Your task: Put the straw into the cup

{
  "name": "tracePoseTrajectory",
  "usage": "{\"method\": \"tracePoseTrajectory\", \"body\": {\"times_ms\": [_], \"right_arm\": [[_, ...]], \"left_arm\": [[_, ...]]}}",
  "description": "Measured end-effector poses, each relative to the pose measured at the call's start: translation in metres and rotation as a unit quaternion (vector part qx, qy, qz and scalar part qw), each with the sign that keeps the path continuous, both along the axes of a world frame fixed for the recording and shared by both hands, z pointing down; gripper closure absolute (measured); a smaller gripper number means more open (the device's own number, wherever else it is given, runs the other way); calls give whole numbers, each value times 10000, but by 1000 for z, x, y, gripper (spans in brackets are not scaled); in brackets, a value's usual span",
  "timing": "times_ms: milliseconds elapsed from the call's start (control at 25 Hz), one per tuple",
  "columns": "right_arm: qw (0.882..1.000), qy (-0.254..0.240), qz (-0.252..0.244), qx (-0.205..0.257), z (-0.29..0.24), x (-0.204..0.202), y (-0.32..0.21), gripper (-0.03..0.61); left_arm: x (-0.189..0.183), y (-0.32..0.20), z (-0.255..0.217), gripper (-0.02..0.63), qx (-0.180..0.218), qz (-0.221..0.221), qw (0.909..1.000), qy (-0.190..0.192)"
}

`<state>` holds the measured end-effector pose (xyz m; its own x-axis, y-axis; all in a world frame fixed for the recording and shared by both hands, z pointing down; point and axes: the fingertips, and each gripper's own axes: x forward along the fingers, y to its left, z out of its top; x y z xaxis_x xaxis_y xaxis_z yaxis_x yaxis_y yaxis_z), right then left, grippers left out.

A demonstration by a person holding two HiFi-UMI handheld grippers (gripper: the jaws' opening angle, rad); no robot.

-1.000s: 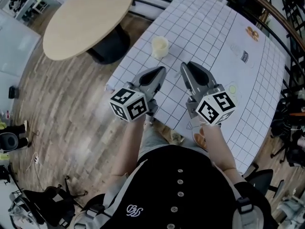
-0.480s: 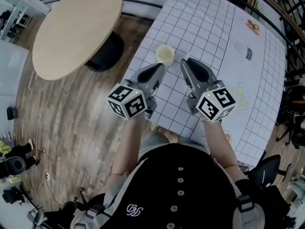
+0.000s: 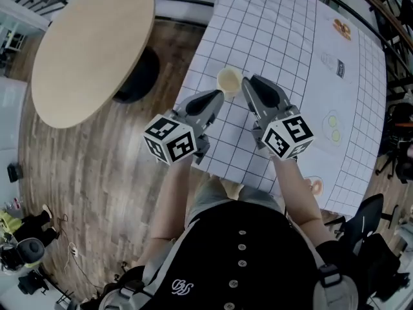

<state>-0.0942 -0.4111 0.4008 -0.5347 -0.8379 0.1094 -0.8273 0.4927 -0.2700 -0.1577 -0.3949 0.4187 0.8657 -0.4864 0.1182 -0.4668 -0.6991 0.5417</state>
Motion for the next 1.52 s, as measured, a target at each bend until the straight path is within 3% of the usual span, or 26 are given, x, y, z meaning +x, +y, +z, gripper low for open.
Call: {"method": "tracePoseTrajectory", "body": {"times_ms": [440, 880, 1520], "right_arm": [[9985, 271, 404, -239, 36, -2, -44, 532], [9941, 586, 630, -668, 76, 2, -46, 532], [9892, 848, 617, -1023, 110, -4, -44, 534]], "left_arm": [[1, -19, 29, 617, -212, 419, 9988, -124], [13, -12, 57, 618, -456, 918, 9939, -406], [23, -25, 77, 617, -680, 807, 9930, -537]]}}
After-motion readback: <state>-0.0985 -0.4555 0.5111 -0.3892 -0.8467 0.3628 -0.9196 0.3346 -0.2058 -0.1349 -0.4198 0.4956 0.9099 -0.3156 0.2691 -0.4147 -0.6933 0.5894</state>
